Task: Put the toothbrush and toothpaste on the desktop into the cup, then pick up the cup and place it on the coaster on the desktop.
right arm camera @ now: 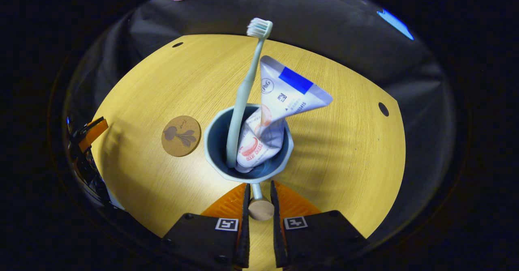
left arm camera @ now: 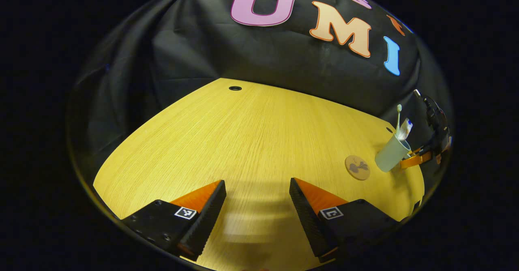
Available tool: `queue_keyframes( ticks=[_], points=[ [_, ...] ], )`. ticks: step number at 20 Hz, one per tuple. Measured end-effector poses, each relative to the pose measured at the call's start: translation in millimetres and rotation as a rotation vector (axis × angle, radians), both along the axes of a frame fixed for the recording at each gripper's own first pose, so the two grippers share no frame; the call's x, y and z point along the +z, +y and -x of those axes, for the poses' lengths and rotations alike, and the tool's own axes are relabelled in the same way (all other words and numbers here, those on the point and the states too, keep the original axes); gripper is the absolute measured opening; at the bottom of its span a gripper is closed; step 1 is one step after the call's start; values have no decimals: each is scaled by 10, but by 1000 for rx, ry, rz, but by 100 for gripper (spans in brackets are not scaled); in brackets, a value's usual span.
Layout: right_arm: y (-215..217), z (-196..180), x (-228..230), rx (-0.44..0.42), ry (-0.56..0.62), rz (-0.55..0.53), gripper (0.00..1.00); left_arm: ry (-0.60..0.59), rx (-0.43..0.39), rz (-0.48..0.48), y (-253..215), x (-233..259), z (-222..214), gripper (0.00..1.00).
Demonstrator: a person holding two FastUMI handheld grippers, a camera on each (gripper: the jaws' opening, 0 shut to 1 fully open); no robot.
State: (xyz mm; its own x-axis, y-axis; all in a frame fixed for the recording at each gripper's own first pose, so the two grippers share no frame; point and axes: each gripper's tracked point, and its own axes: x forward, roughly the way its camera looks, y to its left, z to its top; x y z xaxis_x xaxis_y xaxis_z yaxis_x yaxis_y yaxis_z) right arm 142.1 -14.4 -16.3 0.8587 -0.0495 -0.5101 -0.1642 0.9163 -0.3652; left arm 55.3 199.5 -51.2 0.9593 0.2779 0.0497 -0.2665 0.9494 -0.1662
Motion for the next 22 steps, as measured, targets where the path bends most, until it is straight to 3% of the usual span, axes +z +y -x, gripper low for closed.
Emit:
queue_keyframes(
  ticks=[2,4,10,22],
  points=[
    [0,-6,51,0,-27,18,26,3,-11,2,-6,-8,-5,94],
    [12,15,93,10,-51,49,23,5,-15,4,-14,-21,-13,94],
    [231,123,97,54,-25,15,21,12,-6,18,-11,-20,-9,94],
    [296,174,260,229,-42,13,22,26,7,35,3,-65,-29,94]
  ],
)
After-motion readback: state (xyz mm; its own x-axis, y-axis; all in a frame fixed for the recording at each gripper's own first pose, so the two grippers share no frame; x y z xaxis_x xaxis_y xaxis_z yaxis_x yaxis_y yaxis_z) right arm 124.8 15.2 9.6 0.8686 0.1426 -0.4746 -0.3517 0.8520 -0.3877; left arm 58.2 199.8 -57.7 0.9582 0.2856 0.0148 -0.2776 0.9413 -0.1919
